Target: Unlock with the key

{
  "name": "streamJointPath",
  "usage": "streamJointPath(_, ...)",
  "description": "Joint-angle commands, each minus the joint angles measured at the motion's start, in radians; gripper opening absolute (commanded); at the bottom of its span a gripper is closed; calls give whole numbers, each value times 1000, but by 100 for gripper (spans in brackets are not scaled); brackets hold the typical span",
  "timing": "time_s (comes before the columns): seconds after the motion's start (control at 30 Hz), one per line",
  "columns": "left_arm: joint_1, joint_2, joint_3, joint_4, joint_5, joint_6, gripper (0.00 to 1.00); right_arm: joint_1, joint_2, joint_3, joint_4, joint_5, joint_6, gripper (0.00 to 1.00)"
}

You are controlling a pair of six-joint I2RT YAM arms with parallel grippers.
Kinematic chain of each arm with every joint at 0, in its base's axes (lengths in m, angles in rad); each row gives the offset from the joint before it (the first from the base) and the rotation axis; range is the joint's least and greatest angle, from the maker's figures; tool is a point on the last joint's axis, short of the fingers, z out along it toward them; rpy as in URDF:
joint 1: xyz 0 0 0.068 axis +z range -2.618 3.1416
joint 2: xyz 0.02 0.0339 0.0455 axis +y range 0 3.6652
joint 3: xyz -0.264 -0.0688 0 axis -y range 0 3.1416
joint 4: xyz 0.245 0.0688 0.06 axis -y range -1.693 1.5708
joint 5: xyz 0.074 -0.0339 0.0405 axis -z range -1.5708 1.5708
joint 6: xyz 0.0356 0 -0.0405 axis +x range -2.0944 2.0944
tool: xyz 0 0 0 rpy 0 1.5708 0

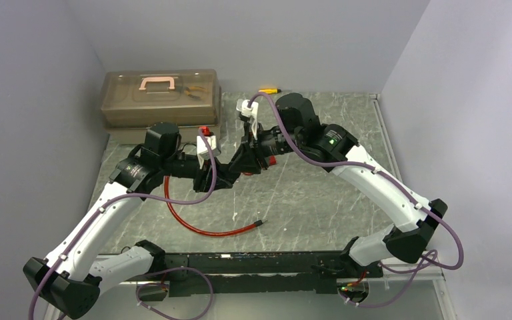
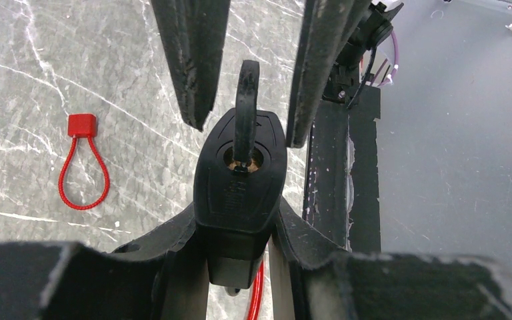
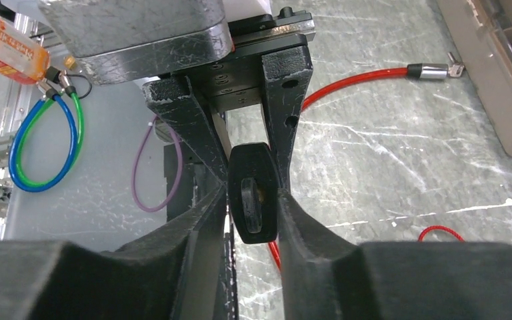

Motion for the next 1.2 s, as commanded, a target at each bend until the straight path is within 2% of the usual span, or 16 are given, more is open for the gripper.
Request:
streamJointPath(0.0,-4,-21,19,77,34,-9,0,9,-12,21,11,18,-13,33)
streamJointPath(0.1,-4,-23,19,75,31,-6,0,11,-9,21,2,24,-15,26)
streamJointPath(0.33,-4,-19,29,70,-8,-2,0,17,5,19,-12,46,-5,1)
streamJointPath(0.63,-4,0,81,42,-145,83,0,20,-1,-130,70,138,130,0)
streamJointPath(1.0,-4,7,137,69,-299,133,0,23,-103,-433,395,330,463,0)
streamJointPath(1.17,-4,16,150,81,-334,137,0,24,-121,-466,438,358,538,0)
